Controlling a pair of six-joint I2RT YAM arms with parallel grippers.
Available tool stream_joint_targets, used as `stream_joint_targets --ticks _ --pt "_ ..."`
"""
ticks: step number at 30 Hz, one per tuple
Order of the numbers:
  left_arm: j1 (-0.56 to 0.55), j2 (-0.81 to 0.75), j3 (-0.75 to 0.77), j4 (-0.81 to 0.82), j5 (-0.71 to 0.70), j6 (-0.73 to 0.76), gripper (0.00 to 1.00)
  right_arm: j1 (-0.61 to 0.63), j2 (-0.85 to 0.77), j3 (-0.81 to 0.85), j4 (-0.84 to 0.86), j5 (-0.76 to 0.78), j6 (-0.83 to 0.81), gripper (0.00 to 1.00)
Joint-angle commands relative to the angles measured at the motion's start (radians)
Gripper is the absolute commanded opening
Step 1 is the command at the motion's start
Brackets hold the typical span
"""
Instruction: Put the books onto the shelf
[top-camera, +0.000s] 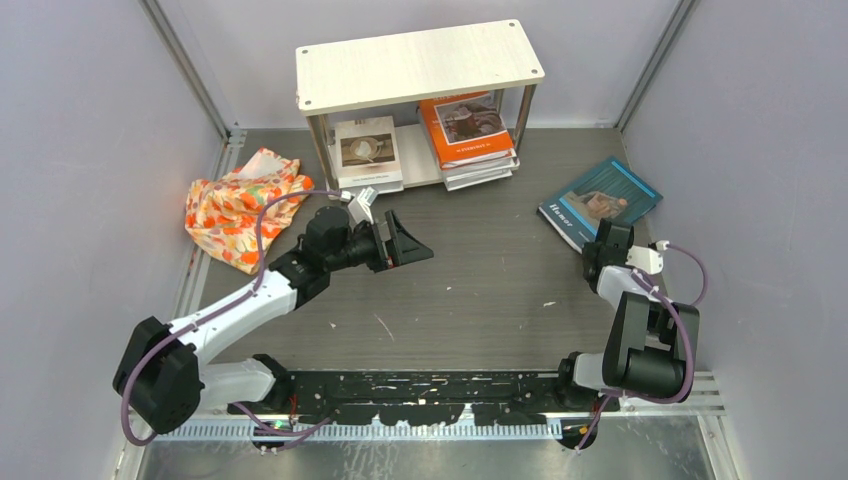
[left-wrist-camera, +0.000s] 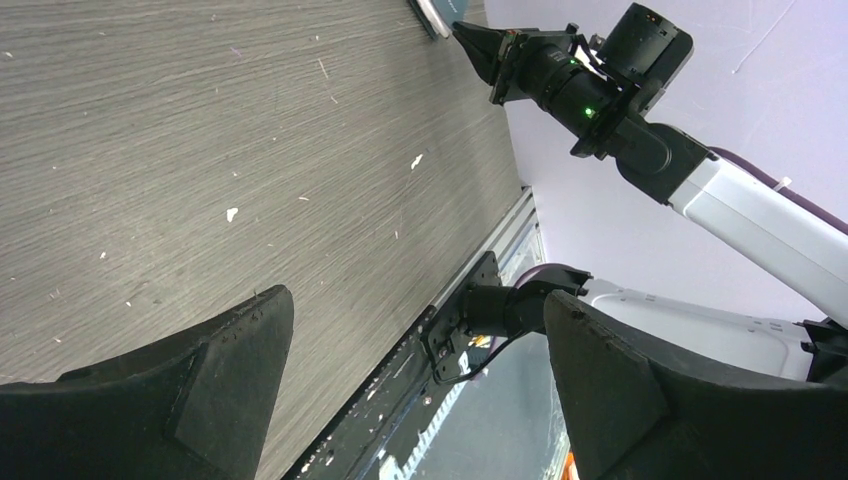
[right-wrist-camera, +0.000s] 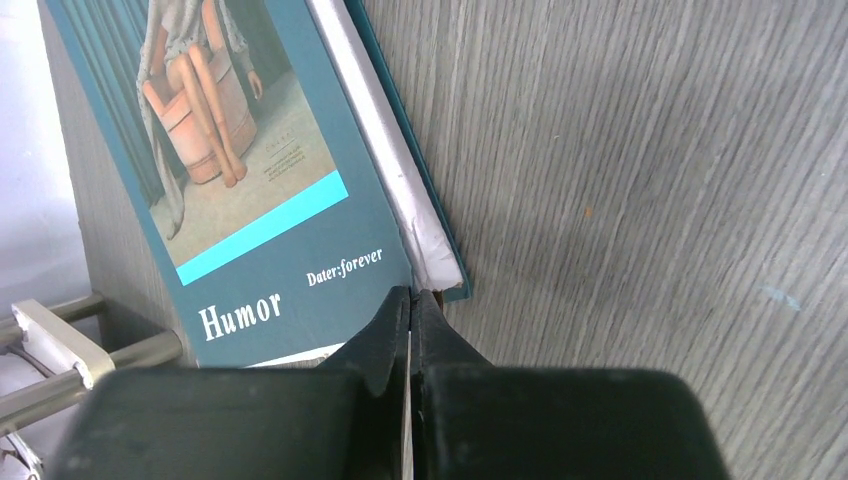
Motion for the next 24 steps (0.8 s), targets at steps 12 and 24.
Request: stream_joint_targets --ticks 12,24 --pt "-0.002 -0.051 0.020 0.012 -0.019 0.017 0.96 -0.004 -0.131 0.004 -0.072 0.021 -0.045 0.01" --pt "-0.003 0.021 0.071 0.048 0.057 -0.035 1.00 -0.004 -0.415 0.069 -0.348 -0.121 -0.082 0.01"
